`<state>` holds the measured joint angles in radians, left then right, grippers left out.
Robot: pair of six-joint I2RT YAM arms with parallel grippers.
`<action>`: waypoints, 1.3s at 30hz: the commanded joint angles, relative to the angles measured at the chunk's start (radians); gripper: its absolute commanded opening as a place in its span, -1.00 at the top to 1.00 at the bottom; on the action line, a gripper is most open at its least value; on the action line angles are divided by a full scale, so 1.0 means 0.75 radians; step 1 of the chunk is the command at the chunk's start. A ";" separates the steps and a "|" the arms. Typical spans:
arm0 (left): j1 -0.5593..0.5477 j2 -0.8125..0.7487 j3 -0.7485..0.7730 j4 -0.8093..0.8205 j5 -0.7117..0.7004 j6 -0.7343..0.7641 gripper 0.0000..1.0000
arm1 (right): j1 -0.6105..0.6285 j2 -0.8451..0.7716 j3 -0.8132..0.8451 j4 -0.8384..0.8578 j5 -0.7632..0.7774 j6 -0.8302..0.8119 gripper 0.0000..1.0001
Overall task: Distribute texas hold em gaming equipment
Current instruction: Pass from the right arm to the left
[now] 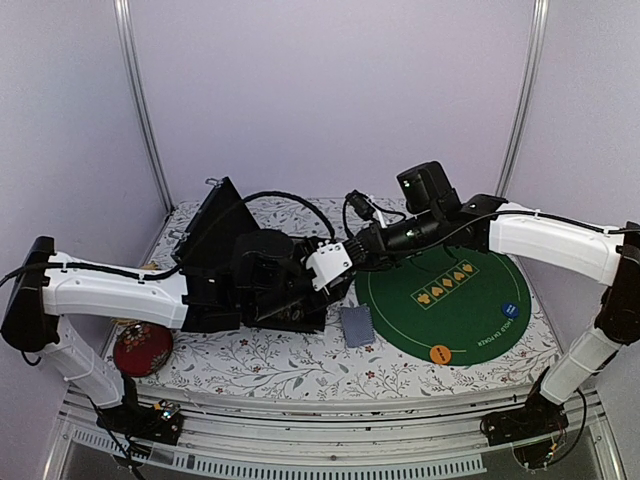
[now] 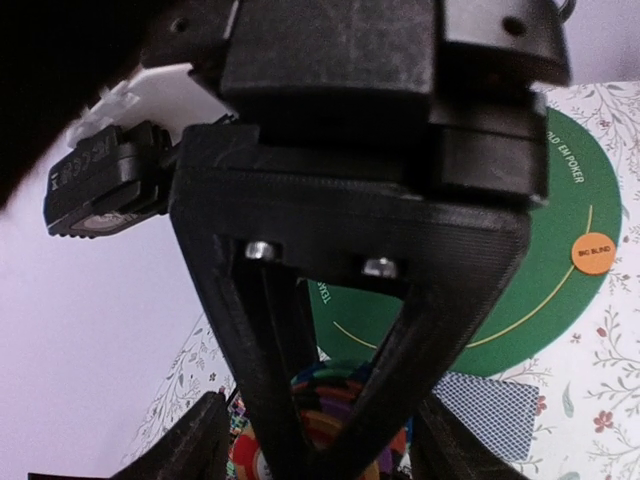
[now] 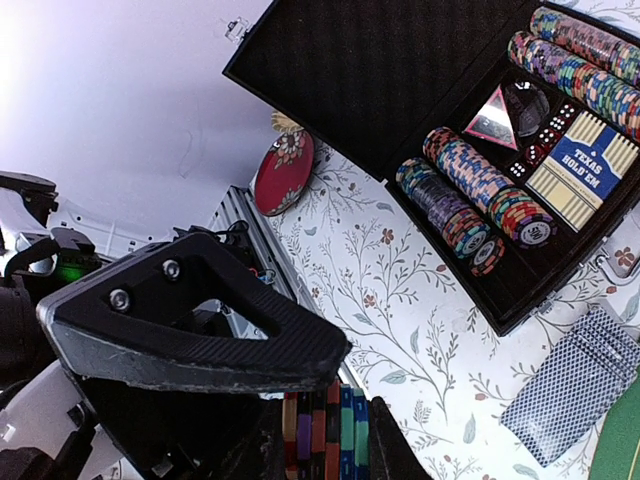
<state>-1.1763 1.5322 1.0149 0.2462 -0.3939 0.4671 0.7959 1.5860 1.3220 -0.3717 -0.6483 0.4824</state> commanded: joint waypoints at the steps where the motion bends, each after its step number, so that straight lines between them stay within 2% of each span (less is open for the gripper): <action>1: 0.009 0.000 0.025 -0.030 0.029 -0.058 -0.27 | 0.010 -0.039 0.005 0.044 -0.055 0.014 0.95; 3: 0.019 0.003 0.029 -0.045 0.051 -0.070 -0.40 | 0.009 -0.041 0.005 0.052 -0.058 0.019 0.95; 5: 0.030 0.002 0.026 -0.044 0.054 -0.082 -0.42 | 0.009 -0.042 0.007 0.054 -0.052 0.024 0.95; 6: 0.035 0.001 0.025 -0.042 0.055 -0.087 -0.36 | 0.009 -0.043 0.007 0.057 -0.052 0.025 0.95; 8: 0.040 -0.005 0.020 -0.032 0.070 -0.093 -0.22 | 0.010 -0.042 0.000 0.074 -0.055 0.037 0.95; 11: 0.042 -0.009 0.011 0.002 0.088 -0.089 0.16 | 0.010 -0.033 0.007 0.078 -0.062 0.047 0.95; 13: 0.044 -0.017 -0.005 0.032 0.107 -0.085 0.32 | 0.010 -0.026 0.008 0.080 -0.062 0.048 0.95; 17: 0.042 -0.020 -0.015 0.044 0.117 -0.103 1.00 | 0.010 -0.009 0.000 0.085 -0.053 0.045 0.95; 21: 0.040 -0.024 -0.038 0.027 0.102 -0.170 1.00 | 0.010 0.006 -0.046 0.136 -0.050 0.050 0.90; 22: 0.039 -0.024 -0.048 0.017 0.104 -0.190 1.00 | 0.009 0.010 -0.061 0.157 -0.062 0.052 0.79; 26: 0.039 -0.013 -0.053 -0.118 0.111 -0.308 1.00 | 0.010 0.018 -0.108 0.214 -0.079 0.055 0.00; 30: 0.039 -0.032 -0.079 -0.281 0.130 -0.476 1.00 | 0.009 0.008 -0.131 0.206 -0.059 0.028 -0.46; 34: 0.014 -0.046 -0.111 -0.495 0.192 -0.673 1.00 | -0.002 -0.027 -0.155 0.118 0.055 -0.011 -0.66; 39: -0.119 0.050 -0.077 -0.835 0.294 -0.900 1.00 | -0.057 -0.087 -0.178 -0.144 0.423 -0.091 -0.74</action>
<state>-1.1793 1.5204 0.9504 -0.1375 -0.2577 -0.0265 0.7845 1.5745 1.2022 -0.3264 -0.5518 0.4728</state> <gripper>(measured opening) 0.390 0.866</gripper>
